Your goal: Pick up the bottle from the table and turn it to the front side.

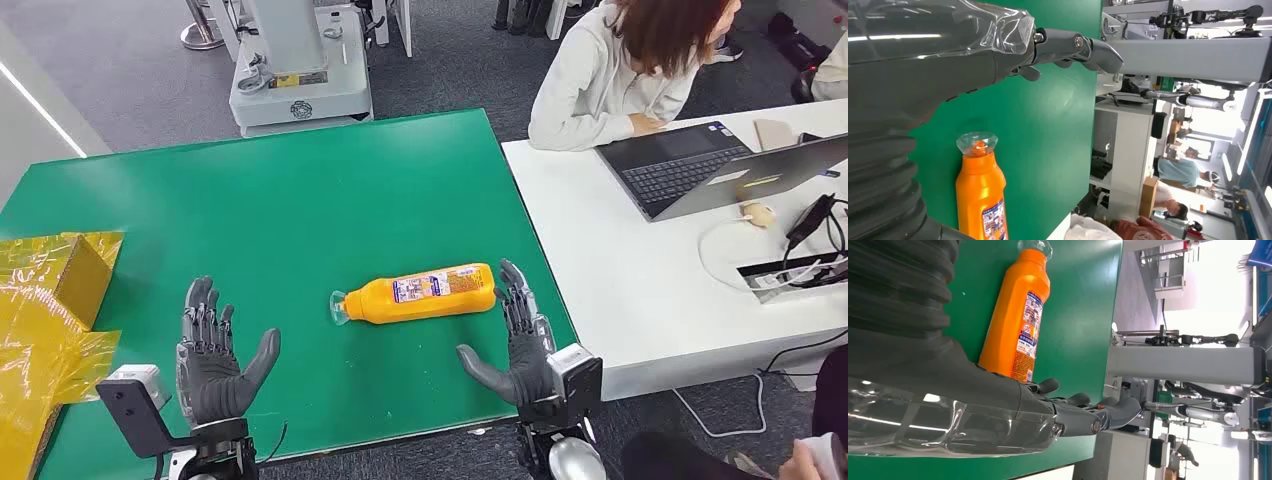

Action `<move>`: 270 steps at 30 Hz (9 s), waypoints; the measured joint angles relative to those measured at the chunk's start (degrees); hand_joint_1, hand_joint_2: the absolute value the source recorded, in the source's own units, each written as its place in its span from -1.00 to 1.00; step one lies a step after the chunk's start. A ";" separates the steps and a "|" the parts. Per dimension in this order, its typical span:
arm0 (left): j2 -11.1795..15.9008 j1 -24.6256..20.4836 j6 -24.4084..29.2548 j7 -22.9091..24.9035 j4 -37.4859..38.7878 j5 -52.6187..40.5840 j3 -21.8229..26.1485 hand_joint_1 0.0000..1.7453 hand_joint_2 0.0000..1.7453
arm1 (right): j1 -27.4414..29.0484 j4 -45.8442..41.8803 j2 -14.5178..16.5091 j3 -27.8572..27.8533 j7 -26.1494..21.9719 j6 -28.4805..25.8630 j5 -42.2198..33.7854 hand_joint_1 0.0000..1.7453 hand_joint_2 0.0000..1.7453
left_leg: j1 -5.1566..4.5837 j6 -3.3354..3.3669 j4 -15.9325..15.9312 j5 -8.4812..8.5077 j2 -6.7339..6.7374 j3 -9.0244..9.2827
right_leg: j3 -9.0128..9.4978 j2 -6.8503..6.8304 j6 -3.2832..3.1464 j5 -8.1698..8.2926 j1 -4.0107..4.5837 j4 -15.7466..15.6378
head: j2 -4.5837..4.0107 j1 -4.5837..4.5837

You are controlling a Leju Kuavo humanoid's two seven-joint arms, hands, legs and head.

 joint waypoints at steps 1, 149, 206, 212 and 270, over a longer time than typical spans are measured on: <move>0.00 -0.01 0.00 0.00 0.07 0.00 0.00 -1.00 1.00 | -0.01 0.00 0.00 0.00 0.00 -0.01 0.00 -1.00 1.00 | 0.00 0.00 0.00 0.00 0.00 0.00 | 0.00 0.00 0.00 0.00 0.00 0.00 | 0.00 0.00; -0.01 1.72 -0.39 2.06 1.36 -5.82 -3.36 -1.00 1.00 | -44.07 39.92 -19.50 36.02 19.04 31.86 -5.74 1.00 1.00 | 0.04 0.00 0.17 0.26 -0.28 -0.23 | -0.16 -0.20 0.08 0.19 0.02 0.05 | 0.00 -0.01; 2.90 -28.79 -21.00 12.34 10.58 0.45 -14.23 -1.00 1.00 | -31.28 21.88 -7.59 22.93 7.22 13.34 -2.16 1.00 1.00 | 0.04 0.02 0.20 0.46 -0.34 -0.30 | -0.21 -0.29 -0.03 0.30 0.03 0.18 | 0.00 -0.01; 4.21 -33.06 -38.51 20.98 14.71 16.86 -14.23 -1.00 1.00 | -29.30 23.10 -7.72 21.05 7.65 11.13 3.19 1.00 1.00 | 0.04 0.02 0.20 0.46 -0.34 -0.30 | -0.21 -0.28 -0.03 0.30 0.04 0.19 | 0.00 -0.01; 2.51 -30.37 -18.91 13.23 8.28 22.01 -21.44 -1.00 1.00 | -21.21 19.37 -12.26 15.65 8.23 6.86 4.99 1.00 1.00 | 0.04 0.02 0.21 0.45 -0.33 -0.33 | -0.23 -0.27 -0.04 0.32 0.03 0.18 | 0.00 -0.01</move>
